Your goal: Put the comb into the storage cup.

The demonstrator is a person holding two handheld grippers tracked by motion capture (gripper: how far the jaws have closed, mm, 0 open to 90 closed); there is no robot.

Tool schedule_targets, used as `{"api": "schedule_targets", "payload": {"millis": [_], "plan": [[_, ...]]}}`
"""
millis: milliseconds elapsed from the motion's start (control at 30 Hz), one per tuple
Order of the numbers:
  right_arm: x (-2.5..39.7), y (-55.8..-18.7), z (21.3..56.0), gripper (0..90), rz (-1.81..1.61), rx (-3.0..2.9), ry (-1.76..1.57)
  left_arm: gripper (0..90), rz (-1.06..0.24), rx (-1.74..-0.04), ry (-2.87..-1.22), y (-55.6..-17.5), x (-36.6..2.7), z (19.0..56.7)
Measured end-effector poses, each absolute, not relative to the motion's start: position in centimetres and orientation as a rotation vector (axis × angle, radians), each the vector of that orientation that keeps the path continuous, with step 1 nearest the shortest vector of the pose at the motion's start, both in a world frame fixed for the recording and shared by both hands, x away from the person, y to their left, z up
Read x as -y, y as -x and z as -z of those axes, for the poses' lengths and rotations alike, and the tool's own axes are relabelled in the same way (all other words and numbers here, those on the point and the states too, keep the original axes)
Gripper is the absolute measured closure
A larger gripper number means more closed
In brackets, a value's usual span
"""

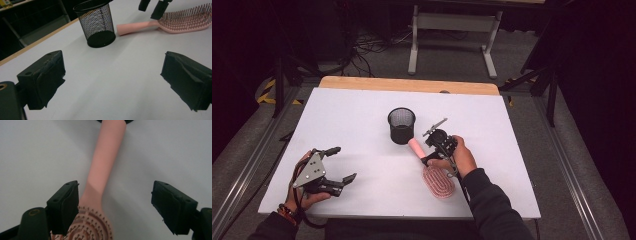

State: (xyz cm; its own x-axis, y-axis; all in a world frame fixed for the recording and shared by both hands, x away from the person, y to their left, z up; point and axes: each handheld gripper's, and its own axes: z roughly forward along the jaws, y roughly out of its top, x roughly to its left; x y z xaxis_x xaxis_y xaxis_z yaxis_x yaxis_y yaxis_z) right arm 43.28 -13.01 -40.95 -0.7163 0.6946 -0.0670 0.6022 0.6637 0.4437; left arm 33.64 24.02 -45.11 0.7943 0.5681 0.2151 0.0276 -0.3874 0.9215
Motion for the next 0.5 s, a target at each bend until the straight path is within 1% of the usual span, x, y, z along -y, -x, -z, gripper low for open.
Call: {"api": "schedule_targets", "payload": {"millis": [33,233,300,400,500], "plan": [[12.8,-43.5,40.9,24.2,-0.589,-2.66,-1.058,5.9,-0.621,-0.45,-1.898,-33.6,-24.0,45.1],[11.4,-44.6,41.6,24.9,-0.498,-2.671,-1.081,5.9,-0.618,-0.451,-1.894,-33.5,-24.0,45.1],[11.3,-45.0,42.0,23.4,-0.446,-2.675,-1.089,5.9,-0.615,-0.446,-1.895,-33.5,-24.0,45.1],[11.0,-45.2,42.3,27.3,-0.416,-2.698,-1.08,5.9,-0.607,-0.449,-1.899,-33.6,-24.1,45.2],[10.7,-45.3,42.7,33.3,-0.376,-2.736,-1.075,5.9,-0.603,-0.451,-1.899,-33.7,-24.1,45.3]]}}
